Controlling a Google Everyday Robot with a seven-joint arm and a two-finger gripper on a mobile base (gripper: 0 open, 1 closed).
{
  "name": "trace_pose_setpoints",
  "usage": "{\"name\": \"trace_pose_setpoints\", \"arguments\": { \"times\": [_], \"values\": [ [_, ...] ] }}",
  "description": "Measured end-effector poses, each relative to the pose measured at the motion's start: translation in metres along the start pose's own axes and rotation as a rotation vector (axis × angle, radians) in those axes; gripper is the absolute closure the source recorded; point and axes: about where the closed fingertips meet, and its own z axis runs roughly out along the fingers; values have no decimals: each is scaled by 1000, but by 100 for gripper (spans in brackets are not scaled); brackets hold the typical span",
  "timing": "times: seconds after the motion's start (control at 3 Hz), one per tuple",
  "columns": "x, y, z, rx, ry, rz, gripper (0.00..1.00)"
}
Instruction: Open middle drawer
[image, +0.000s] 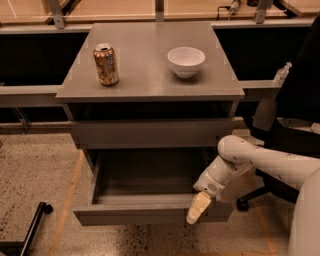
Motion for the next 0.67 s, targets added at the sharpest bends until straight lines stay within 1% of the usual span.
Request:
{"name": "trace_pose_setpoints", "arguments": {
  "times": [0.33, 0.67],
  "values": [
    [-14, -1, -14, 35, -9, -68, 0],
    [-19, -10, -15, 40, -52, -91, 0]
  ]
}}
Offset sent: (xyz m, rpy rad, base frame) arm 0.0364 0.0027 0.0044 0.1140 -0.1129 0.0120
